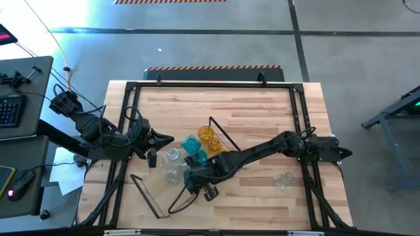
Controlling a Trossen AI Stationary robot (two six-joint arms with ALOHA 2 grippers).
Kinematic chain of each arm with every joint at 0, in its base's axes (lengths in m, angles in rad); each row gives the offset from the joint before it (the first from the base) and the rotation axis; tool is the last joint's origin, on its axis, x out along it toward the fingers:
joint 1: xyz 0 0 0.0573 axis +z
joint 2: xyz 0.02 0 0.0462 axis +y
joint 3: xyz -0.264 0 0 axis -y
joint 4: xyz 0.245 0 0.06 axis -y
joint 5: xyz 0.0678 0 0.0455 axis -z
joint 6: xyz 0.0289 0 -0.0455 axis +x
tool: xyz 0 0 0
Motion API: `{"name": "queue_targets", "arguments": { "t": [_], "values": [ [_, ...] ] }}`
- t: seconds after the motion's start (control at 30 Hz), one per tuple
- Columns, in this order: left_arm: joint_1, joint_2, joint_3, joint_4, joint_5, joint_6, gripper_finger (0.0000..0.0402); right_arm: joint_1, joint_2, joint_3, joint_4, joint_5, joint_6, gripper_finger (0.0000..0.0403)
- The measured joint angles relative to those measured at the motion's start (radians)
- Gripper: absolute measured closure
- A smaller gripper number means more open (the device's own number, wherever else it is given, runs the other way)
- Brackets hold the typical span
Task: Sort vases onto shelf
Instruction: Put the transparent vase on the shelf aligned with the other transparent vases
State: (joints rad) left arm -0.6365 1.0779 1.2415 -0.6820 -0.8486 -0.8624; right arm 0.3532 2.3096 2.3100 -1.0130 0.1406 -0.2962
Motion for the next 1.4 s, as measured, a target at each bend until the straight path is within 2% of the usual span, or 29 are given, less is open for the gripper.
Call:
{"name": "queue_targets", "arguments": {
  "t": [0.43,0.57,0.83,1.4],
  "values": [
    [0.0,0.0,0.0,0.008,0.0,0.0,0.0401,-0.006,0.033,-0.001,-0.015,-0.068,-0.011,0.0403],
    [-0.002,-0.001,0.0,0.008,0.0,0.0,0.0402,0.003,0.043,0.001,-0.009,0.003,-0.027,0.0403],
    [-0.009,-0.001,0.0,0.008,0.001,0.001,0.0402,-0.007,0.043,0.001,-0.009,-0.036,-0.018,0.0403],
    [-0.009,-0.001,0.0,0.008,0.008,0.001,0.0402,-0.008,0.04,0.037,-0.02,-0.023,-0.016,0.0403]
  ]
}}
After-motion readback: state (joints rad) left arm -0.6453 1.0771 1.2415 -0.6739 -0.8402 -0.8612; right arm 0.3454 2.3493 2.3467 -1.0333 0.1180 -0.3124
